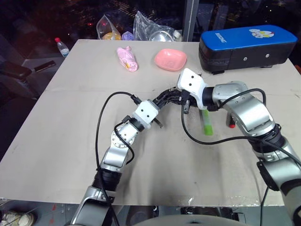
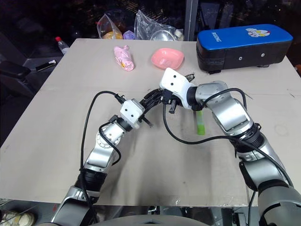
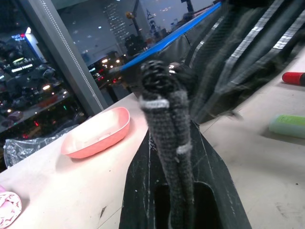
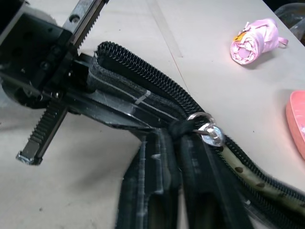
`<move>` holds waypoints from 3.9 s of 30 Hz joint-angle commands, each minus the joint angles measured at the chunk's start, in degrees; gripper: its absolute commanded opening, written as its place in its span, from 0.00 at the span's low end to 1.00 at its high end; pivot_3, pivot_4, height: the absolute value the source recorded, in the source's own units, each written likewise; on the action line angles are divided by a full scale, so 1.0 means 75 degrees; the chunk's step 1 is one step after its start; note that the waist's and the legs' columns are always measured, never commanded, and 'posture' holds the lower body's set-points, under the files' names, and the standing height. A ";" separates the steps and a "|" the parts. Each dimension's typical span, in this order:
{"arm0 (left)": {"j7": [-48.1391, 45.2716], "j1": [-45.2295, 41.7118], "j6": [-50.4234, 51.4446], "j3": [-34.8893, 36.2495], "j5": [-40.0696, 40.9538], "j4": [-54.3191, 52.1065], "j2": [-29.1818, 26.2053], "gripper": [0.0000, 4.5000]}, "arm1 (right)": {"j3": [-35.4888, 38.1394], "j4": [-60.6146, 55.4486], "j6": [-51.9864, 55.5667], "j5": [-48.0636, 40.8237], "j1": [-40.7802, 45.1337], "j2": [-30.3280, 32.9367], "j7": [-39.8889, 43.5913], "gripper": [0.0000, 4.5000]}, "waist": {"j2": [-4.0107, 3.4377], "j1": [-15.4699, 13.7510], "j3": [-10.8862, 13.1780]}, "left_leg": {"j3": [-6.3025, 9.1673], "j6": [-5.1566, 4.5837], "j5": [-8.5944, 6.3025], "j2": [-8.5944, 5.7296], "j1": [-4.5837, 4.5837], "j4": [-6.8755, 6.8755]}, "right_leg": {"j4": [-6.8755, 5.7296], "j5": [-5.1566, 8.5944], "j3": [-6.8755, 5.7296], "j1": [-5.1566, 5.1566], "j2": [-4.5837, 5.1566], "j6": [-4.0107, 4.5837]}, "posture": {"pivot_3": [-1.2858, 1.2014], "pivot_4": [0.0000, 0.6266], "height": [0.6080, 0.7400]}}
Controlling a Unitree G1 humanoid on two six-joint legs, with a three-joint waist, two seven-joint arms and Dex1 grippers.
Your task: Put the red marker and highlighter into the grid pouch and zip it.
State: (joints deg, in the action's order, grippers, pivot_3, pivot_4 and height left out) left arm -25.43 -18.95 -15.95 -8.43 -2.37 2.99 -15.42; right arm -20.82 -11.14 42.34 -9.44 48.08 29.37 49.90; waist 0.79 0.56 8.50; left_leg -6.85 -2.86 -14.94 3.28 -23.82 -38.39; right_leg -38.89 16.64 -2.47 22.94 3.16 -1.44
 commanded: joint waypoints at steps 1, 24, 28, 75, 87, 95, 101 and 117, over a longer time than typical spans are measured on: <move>-0.0456 -0.0052 -0.0019 0.0048 0.0524 -0.0212 -0.0071 0.00 | 0.0837 -0.0772 0.0275 -0.0354 -0.0351 0.0308 -0.0047 0.54 | 0.0001 -0.0020 0.0001 | 0.0001 0.0000 0.0000 0.0000 -0.0002 0.0000 | 0.0002 0.0000 -0.0002 -0.0001 0.0002 0.0000 | 0.52 0.24 1.00; -0.1599 -0.0084 -0.0075 -0.0038 0.1099 -0.0453 -0.0393 0.00 | 0.1974 0.0537 0.0874 -0.0991 -0.0498 0.0142 -0.1390 0.02 | 0.0000 0.0024 0.0003 | -0.0006 0.0001 0.0001 0.0000 0.0001 0.0001 | -0.0006 0.0000 0.0012 0.0006 -0.0009 0.0001 | 0.52 0.24 1.00; -0.1607 -0.0024 -0.0098 -0.0078 0.1091 -0.0519 -0.0389 0.00 | 0.1495 0.0827 0.0498 -0.0793 -0.0472 0.0111 -0.1140 0.02 | 0.0000 0.0020 0.0003 | -0.0008 0.0001 0.0001 0.0000 -0.0001 0.0001 | -0.0004 0.0000 0.0012 0.0007 -0.0009 0.0001 | 0.52 0.24 1.00; -0.2449 -0.0517 0.0030 0.0563 0.2104 0.0422 -0.0251 0.00 | 0.2889 -0.3657 0.2956 0.0312 -0.5918 -0.2768 -0.5065 0.99 | 0.0003 0.0003 0.0002 | 0.0008 0.0008 0.0005 -0.0003 0.0004 -0.0007 | -0.0013 0.0001 0.0014 -0.0001 -0.0048 -0.0002 | 0.52 0.24 1.00; -0.2493 -0.0321 0.0248 0.0514 0.2123 0.0077 -0.0348 0.00 | 0.2807 -0.4256 0.3404 0.0021 -0.5579 -0.1286 -0.4477 0.17 | 0.0009 0.0019 -0.0004 | 0.0016 0.0015 0.0009 0.0000 0.0005 -0.0005 | -0.0011 0.0002 0.0019 -0.0002 -0.0058 -0.0001 | 0.52 0.24 1.00; -0.2819 -0.0468 0.0431 0.0345 0.2105 0.0000 -0.0442 0.00 | 0.3796 -0.4242 0.1400 -0.0991 -0.4691 0.3633 -0.0420 0.17 | 0.0001 -0.0012 0.0007 | 0.0032 0.0009 0.0006 -0.0011 0.0000 0.0000 | 0.0005 0.0003 0.0009 -0.0007 -0.0054 -0.0003 | 0.52 0.24 1.00; -0.3032 -0.0726 0.0297 0.0126 0.1936 0.0067 -0.0463 0.00 | 0.3874 -0.2757 -0.1118 -0.0498 -0.3842 0.5352 0.0850 0.17 | 0.0003 0.0019 0.0013 | 0.0021 0.0011 0.0008 -0.0004 0.0007 -0.0005 | 0.0002 0.0003 0.0022 -0.0010 -0.0059 -0.0001 | 0.52 0.24 1.00; -0.3390 -0.0947 0.0023 -0.0195 0.1850 0.0217 -0.0360 0.00 | 0.1643 -0.0541 -0.4182 0.1290 -0.1475 0.4926 0.1765 0.17 | 0.0004 -0.0008 0.0014 | 0.0011 0.0014 0.0010 0.0001 0.0011 -0.0020 | -0.0007 0.0003 0.0020 -0.0010 -0.0026 -0.0002 | 0.52 0.24 1.00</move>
State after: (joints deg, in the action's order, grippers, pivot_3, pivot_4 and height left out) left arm -50.11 -24.72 -14.37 -9.53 11.34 5.38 -18.21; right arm -8.13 -15.79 13.93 -1.60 34.78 66.83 62.34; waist 0.82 0.50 8.61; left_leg -6.76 -2.76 -14.87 3.29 -23.73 -38.54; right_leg -38.95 16.66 -2.32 22.87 2.96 -1.45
